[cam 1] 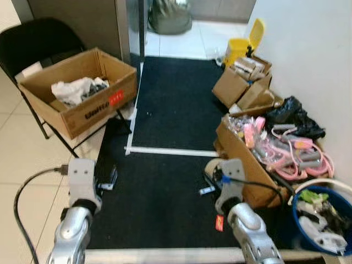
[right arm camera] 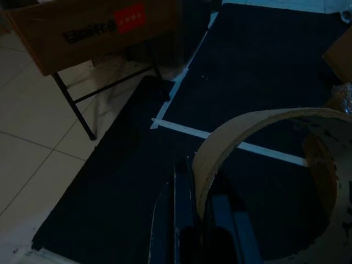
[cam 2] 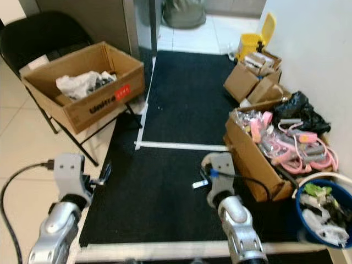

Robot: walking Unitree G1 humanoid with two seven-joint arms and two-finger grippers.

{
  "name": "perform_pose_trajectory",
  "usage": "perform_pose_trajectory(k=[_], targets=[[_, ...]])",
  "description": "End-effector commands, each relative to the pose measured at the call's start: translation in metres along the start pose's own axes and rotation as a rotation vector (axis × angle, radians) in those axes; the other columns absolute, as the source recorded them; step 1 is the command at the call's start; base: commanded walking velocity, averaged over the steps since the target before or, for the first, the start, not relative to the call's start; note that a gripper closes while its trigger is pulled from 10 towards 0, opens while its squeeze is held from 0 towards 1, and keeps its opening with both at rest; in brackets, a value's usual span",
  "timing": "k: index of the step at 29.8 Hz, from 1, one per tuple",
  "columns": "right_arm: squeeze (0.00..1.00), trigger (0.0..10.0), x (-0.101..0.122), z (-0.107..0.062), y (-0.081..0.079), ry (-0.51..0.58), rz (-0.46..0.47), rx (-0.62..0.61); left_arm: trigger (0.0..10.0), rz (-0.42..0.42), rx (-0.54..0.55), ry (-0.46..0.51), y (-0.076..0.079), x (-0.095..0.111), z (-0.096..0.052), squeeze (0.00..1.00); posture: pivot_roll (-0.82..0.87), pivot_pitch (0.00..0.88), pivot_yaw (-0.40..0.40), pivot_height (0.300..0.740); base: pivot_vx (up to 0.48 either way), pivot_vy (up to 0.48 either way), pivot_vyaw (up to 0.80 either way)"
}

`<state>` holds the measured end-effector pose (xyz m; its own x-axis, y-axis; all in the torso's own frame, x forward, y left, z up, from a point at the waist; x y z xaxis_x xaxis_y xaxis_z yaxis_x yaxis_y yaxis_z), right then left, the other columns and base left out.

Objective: Picking trash to rubbish bin

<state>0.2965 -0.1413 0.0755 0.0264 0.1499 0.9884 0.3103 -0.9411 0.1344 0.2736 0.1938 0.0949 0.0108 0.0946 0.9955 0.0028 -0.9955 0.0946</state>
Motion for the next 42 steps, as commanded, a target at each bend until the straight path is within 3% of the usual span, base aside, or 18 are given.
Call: perform_pose_trajectory(k=[1, 42], targets=[[0.00, 10.0, -0.0060, -0.0039, 0.0041, -0.027, 0.000, -0.014, 10.0, 0.008, -0.001, -0.025, -0.0001, -0.0051, -0.0029, 0.00, 0.01, 0.157, -0.034, 0.740, 0.259, 0.000, 0.00], [0.00, 10.0, -0.0089, -0.0040, 0.0035, -0.037, 0.008, -0.013, 10.0, 0.018, -0.018, -0.028, 0.0001, -0.0060, -0.0035, 0.00, 0.02, 0.128, -0.035, 0.740, 0.259, 0.000, 0.00]])
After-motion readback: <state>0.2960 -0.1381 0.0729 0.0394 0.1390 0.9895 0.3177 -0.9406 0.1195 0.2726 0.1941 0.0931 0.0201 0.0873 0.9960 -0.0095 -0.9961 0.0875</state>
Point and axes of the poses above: a point about 5 cm out from each wrist's last joint towards the gripper, its own z axis pointing out of the wrist towards the gripper, its own x axis along the axis of the wrist's last joint, y = z × x, the point moved 1 cm from there along z, pointing out of the wrist towards the gripper, and after that the axes turned 8 degrees about -z, right-handed, at the moved point
